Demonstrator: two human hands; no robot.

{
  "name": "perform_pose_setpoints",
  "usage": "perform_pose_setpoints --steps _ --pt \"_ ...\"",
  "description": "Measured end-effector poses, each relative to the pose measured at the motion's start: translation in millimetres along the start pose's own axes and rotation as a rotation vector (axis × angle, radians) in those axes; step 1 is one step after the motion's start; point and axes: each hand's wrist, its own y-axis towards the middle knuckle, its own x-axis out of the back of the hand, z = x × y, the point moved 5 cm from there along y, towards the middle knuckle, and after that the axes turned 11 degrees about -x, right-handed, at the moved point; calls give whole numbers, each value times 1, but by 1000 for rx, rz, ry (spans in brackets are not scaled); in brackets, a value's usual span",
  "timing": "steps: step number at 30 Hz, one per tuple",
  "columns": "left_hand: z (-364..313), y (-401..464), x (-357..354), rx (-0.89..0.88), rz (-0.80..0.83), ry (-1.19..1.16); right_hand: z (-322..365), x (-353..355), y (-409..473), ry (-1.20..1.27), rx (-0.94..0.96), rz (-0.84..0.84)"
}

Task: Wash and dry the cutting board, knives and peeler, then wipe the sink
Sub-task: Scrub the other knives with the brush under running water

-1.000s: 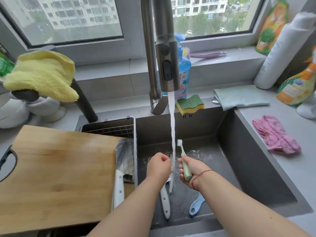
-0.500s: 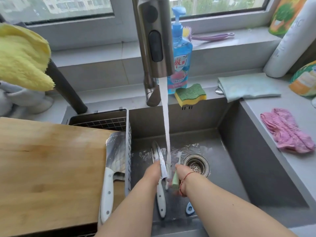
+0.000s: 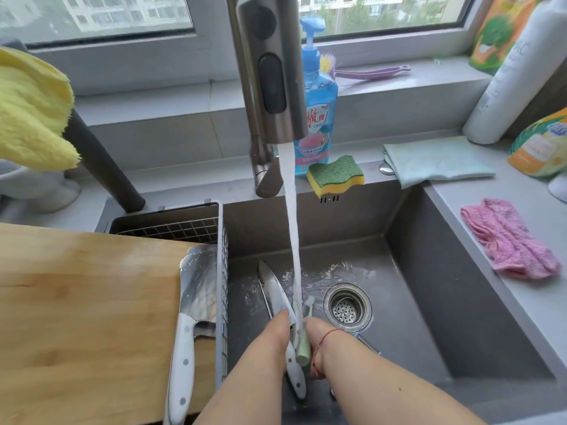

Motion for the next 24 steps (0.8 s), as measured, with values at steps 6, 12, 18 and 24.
perform_pose_setpoints --steps 6,12,18,24 --pt "4 6 -4 28 10 -114 8 22 -3 41 -4 -68" --pt "1 -10 10 71 40 -36 12 22 -10 14 -55 -104" --pt "3 30 6 -96 -24 170 22 17 -28 -148 -20 5" --pt "-46 -30 14 -330 -96 549 37 51 -65 -260 177 -124"
